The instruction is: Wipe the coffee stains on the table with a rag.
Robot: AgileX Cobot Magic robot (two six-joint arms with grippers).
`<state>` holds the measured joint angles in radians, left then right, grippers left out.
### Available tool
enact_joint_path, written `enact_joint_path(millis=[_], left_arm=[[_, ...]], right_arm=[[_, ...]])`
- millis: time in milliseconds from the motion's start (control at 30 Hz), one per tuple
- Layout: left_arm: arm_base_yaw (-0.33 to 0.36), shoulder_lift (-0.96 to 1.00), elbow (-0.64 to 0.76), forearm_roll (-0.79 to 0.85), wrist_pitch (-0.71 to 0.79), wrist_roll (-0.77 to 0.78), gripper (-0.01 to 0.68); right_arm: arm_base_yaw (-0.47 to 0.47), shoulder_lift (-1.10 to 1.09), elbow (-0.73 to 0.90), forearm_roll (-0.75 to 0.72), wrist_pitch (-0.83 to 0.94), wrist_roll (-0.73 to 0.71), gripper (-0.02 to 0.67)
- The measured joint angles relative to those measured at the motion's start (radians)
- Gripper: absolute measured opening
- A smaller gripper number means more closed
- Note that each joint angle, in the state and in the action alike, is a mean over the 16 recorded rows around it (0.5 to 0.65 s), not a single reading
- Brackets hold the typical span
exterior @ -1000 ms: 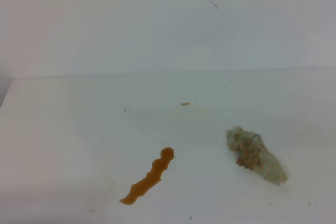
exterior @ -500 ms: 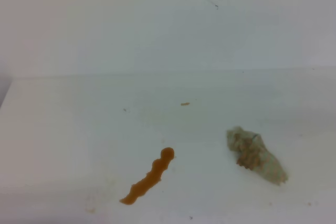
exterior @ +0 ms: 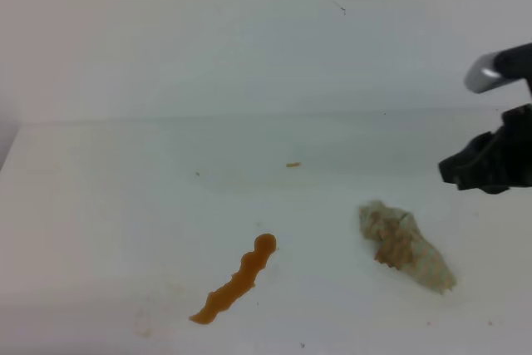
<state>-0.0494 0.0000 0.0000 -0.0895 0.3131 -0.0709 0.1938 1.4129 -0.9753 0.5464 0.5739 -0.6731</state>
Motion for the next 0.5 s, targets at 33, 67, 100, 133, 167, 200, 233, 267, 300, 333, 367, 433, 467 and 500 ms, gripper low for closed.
enact_joint_path(millis=[33,67,100,133,167,200,233,267,300,333,367,433,467,500], left_arm=[[0.0,0.0,0.0,0.0,0.0,0.0,-0.002],[0.0,0.0,0.0,0.0,0.0,0.0,-0.002],[0.0,0.0,0.0,0.0,0.0,0.0,-0.002],[0.0,0.0,0.0,0.0,0.0,0.0,-0.002],[0.0,0.0,0.0,0.0,0.0,0.0,-0.002],[0.0,0.0,0.0,0.0,0.0,0.0,-0.002],[0.0,0.0,0.0,0.0,0.0,0.0,-0.002],[0.0,0.0,0.0,0.0,0.0,0.0,-0.002],[0.0,0.0,0.0,0.0,0.0,0.0,-0.002],[0.0,0.0,0.0,0.0,0.0,0.0,-0.002],[0.0,0.0,0.0,0.0,0.0,0.0,-0.002],[0.0,0.0,0.0,0.0,0.0,0.0,-0.002],[0.0,0.0,0.0,0.0,0.0,0.0,-0.002],[0.0,0.0,0.0,0.0,0.0,0.0,-0.002]], right_arm=[[0.012,0.04,-0.027,0.003,0.004,-0.003,0.144],[0.024,0.08,-0.051,0.003,0.006,-0.003,0.162],[0.034,0.117,-0.076,0.004,0.007,-0.003,0.181],[0.044,0.155,-0.101,0.005,0.008,-0.002,0.199],[0.052,0.192,-0.124,0.006,0.008,-0.001,0.216],[0.058,0.226,-0.146,0.007,0.008,0.001,0.233],[0.063,0.259,-0.166,0.007,0.007,0.003,0.248],[0.067,0.292,-0.186,0.008,0.006,0.005,0.261],[0.07,0.323,-0.204,0.009,0.005,0.006,0.273],[0.073,0.354,-0.22,0.009,0.004,0.008,0.282],[0.074,0.383,-0.235,0.01,0.003,0.01,0.29],[0.076,0.438,-0.261,0.01,0.0,0.013,0.299],[0.076,0.462,-0.272,0.011,-0.001,0.014,0.303],[0.076,0.485,-0.282,0.012,-0.002,0.015,0.305]])
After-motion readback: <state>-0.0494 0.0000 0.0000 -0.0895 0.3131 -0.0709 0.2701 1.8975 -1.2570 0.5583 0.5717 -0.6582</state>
